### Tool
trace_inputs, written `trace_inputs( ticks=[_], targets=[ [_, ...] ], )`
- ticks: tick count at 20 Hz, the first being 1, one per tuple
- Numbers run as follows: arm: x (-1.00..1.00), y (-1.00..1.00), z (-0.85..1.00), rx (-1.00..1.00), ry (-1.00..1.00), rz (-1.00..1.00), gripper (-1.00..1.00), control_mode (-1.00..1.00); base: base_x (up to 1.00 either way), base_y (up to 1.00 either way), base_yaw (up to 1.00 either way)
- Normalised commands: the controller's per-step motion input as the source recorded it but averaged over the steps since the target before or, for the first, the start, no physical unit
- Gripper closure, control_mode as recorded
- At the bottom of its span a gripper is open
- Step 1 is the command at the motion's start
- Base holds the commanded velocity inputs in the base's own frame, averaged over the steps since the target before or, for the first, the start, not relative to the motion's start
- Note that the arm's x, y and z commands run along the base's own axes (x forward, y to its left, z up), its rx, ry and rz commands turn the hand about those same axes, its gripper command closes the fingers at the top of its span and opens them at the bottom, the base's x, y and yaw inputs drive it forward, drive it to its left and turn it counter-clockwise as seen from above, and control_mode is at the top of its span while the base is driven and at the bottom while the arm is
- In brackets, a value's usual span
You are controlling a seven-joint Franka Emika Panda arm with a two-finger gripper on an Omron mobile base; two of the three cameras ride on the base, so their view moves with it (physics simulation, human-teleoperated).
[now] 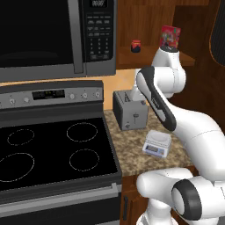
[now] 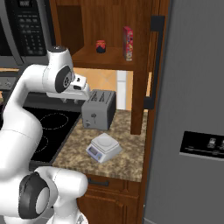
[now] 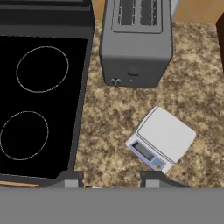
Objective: Pick the cereal and place it on the digital scale for weighing, and close the cabinet.
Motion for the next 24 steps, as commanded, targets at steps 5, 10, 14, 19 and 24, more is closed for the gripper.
trace_inputs(
  ticks=[5, 10, 14, 19, 24],
  targets=[
    [-0.08, 0.0, -0.01, 0.0, -0.01, 0.0, -1.0, -1.0, 0.0, 0.0, 0.0],
    [-0.29, 0.0, 0.09, 0.0, -0.06, 0.0, -1.0, -1.0, 0.0, 0.0, 0.0],
    [-0.33, 0.0, 0.53, 0.0, -0.18, 0.0, -1.0, -1.0, 0.0, 0.0, 0.0],
    [-0.17, -0.01, 0.57, 0.0, -0.21, 0.0, -1.0, -1.0, 0.0, 0.0, 0.0],
    [-0.03, -0.17, 0.42, 0.0, -0.09, -0.06, -1.0, -1.0, 0.0, 0.0, 0.0]
  ],
)
